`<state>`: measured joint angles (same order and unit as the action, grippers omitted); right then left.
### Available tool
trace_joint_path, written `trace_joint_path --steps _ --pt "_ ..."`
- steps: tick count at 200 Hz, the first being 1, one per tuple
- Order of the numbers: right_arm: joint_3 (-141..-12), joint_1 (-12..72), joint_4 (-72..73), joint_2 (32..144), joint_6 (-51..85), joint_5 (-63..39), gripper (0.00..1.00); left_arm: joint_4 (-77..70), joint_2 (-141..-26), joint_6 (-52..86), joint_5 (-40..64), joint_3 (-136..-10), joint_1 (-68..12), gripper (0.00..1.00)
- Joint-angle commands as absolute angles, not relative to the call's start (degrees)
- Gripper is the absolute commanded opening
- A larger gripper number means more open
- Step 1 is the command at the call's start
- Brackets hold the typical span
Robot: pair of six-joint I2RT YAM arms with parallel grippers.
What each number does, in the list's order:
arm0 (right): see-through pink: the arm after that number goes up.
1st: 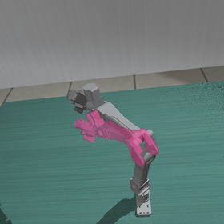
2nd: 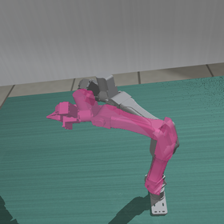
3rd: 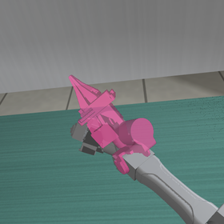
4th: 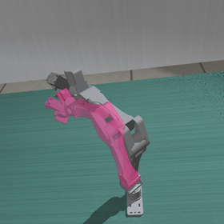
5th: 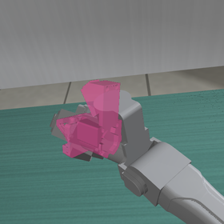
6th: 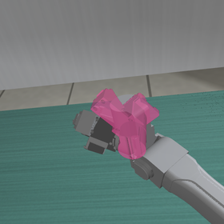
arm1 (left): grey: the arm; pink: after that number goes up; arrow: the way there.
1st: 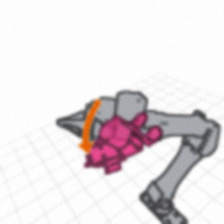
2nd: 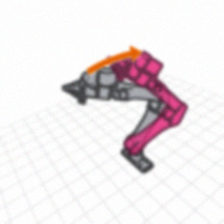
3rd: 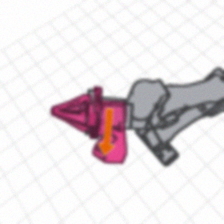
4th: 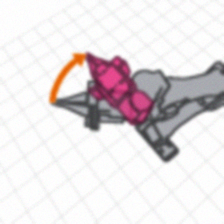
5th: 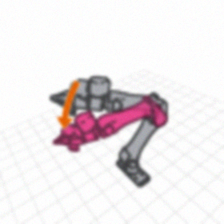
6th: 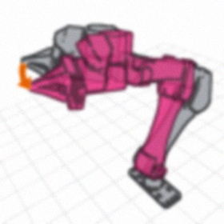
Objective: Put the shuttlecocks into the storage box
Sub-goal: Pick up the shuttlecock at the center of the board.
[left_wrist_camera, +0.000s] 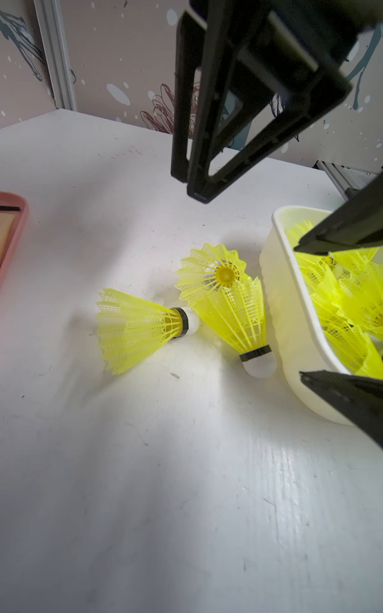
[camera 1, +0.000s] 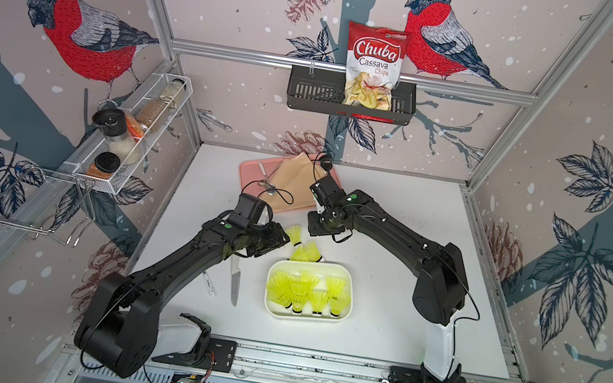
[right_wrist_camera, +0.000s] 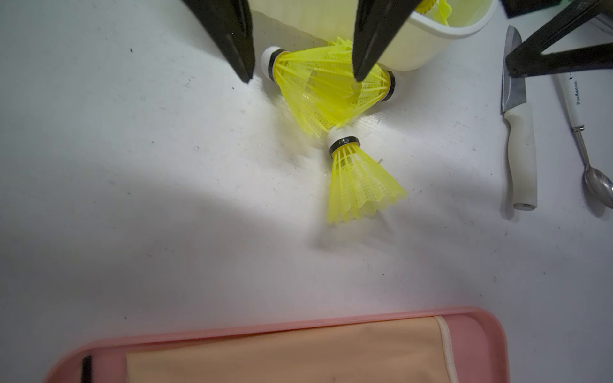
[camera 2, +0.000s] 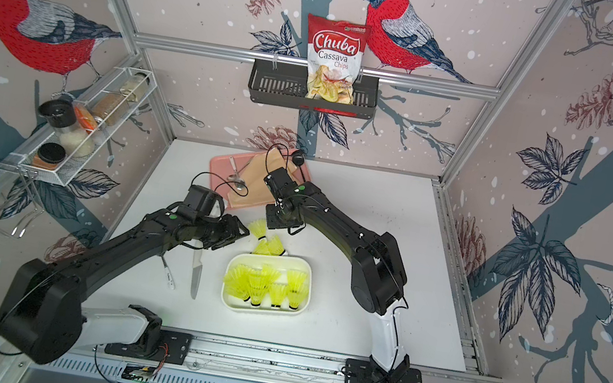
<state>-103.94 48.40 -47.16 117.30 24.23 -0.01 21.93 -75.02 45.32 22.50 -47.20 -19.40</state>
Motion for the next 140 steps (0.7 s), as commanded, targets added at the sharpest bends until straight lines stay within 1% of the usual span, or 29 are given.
trace_joint_path --steps 1,27,52,80,106,140 --pt "-103.56 47.58 -46.56 115.51 24.87 -2.41 0.55 19.74 -79.25 44.20 23.92 -49.32 -19.67 0.57" --pt "-102.35 46.71 -46.12 114.61 24.19 -5.31 0.56 18.55 -83.03 45.10 23.56 -50.98 -20.12 0.56" --pt "-101.80 46.93 -45.17 115.06 22.15 -8.10 0.52 18.09 -84.28 46.18 22.08 -51.41 -20.21 0.56" --pt "-104.98 47.61 -47.03 119.23 18.86 -8.87 0.46 18.13 -83.83 47.40 19.38 -50.93 -20.21 0.56" --pt "-108.26 48.61 -48.43 123.52 16.17 -9.26 0.45 18.28 -82.17 48.69 17.15 -50.11 -20.17 0.56" --pt "-110.32 49.57 -49.38 127.32 15.53 -7.38 0.45 18.21 -80.55 49.61 16.25 -49.53 -19.95 0.57"
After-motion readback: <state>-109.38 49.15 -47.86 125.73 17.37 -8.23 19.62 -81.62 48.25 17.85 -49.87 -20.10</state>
